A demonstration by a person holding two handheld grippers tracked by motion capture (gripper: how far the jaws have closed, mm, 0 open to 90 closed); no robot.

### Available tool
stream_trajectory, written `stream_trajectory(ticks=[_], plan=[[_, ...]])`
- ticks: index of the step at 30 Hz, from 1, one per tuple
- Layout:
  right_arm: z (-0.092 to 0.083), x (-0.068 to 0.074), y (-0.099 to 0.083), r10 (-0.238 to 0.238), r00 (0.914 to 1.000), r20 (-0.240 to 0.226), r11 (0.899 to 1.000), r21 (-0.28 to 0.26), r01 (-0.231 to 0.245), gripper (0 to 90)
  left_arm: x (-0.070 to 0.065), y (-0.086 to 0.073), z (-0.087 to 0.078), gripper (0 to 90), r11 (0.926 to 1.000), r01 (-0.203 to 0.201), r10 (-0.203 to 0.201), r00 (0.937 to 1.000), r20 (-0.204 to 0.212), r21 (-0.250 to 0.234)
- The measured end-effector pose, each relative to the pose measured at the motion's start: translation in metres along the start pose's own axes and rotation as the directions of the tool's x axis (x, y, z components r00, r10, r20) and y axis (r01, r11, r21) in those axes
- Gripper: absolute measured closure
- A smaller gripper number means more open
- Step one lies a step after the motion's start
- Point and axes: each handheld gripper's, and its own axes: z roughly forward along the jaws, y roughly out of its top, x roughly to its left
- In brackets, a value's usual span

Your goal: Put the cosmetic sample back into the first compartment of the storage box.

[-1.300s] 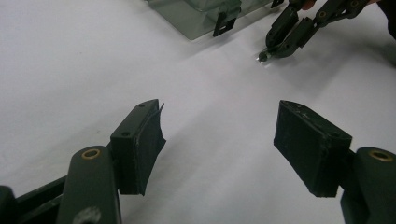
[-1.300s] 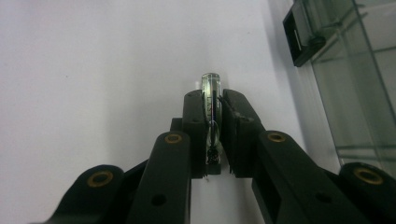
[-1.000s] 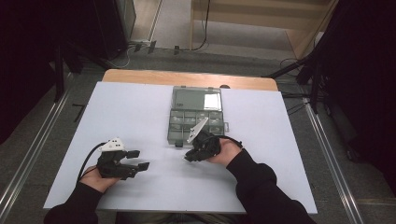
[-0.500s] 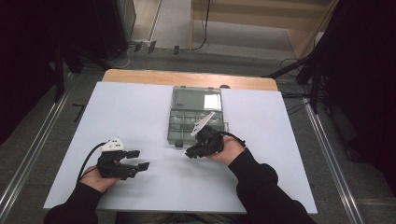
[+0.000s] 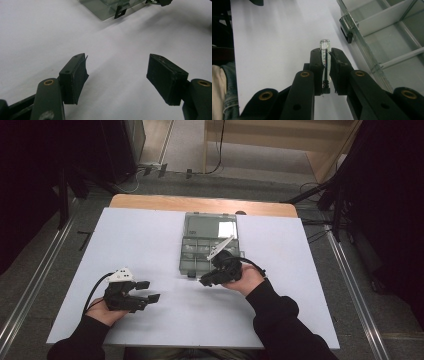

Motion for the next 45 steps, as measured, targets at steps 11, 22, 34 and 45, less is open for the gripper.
stream_trajectory(ticks=[11, 22, 34, 45], plan=[[-0.011, -0.001, 0.007, 0.070, 0.9974, 0.019, 0.997, -0.012, -0.070, 81.9, 0.000, 0.000, 0.000, 32.1, 1.0000, 0.000, 0.000, 1.0000, -0.002, 0.002], [-0.014, -0.001, 0.022, 0.127, 0.9915, 0.030, 0.992, -0.031, -0.126, 81.9, 0.001, 0.000, 0.001, 32.2, 1.0000, 0.000, 0.000, 1.0000, 0.001, 0.003], [-0.017, -0.008, 0.032, 0.162, 0.9862, 0.034, 0.986, -0.049, -0.160, 81.9, 0.000, 0.000, 0.002, 32.1, 1.0000, -0.003, 0.003, 1.0000, 0.006, -0.001], [-0.015, -0.012, 0.043, 0.165, 0.9852, 0.047, 0.985, -0.061, -0.162, 81.9, 0.000, 0.000, 0.002, 32.2, 1.0000, 0.000, 0.000, 1.0000, 0.005, -0.001]])
